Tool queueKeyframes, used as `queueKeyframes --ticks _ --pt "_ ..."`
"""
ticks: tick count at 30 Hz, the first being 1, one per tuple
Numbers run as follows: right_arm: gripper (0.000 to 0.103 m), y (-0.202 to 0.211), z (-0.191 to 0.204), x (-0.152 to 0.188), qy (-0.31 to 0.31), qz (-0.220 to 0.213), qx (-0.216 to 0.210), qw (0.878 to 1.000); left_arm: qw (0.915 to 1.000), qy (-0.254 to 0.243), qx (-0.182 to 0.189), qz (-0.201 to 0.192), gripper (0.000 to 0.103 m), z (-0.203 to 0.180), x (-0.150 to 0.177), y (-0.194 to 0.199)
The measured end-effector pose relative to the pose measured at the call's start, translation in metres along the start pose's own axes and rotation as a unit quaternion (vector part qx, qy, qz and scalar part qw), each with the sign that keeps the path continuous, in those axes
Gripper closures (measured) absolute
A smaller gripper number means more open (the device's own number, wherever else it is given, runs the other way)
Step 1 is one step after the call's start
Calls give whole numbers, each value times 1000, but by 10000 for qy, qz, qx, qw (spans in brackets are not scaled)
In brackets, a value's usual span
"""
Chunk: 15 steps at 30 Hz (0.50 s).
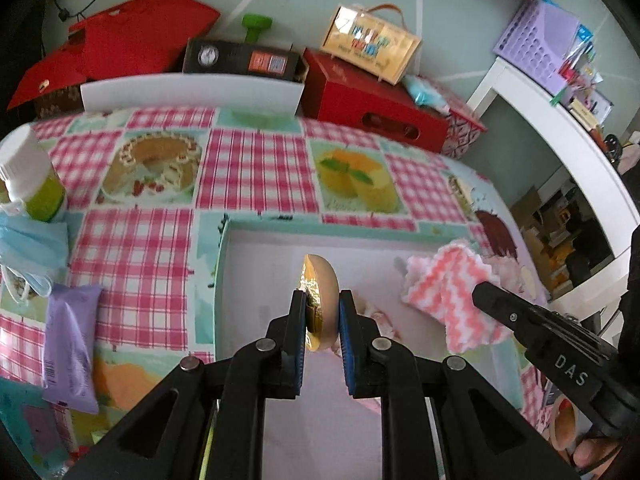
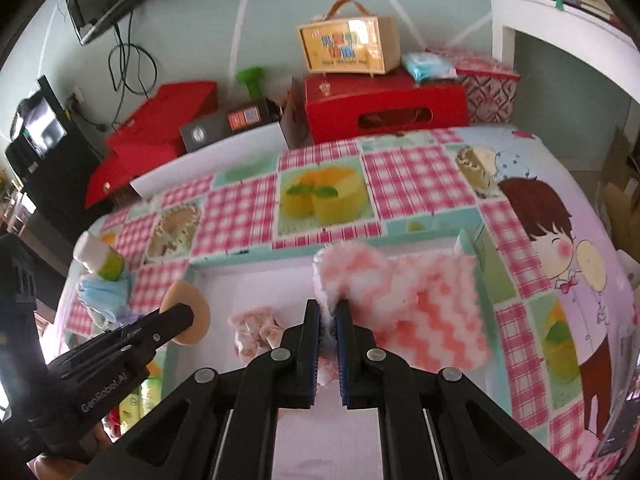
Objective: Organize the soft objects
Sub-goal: 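Open the left gripper to drop the gold item in the tray while the right lowers the knitted cloth there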
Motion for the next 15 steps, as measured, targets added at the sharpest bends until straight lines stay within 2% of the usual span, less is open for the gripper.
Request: queueKeyframes --ticks 11,15 --pt "91 -40 3 20 177 670 128 9975 9991 2 -153 388 86 1 12 -24" --pt "91 -48 3 27 216 864 167 9959 9991 -22 -172 397 86 1 12 -24"
Point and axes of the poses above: each gripper's, at about its wrist camera, not at the fingertips, and y roughly against the way its jaws point, z to its left, x to its underside, the point moved 7 cm from there along -y, roughly the way its jaws point, and after that the axes turned 3 degrees about -x, right-handed, at the moved point
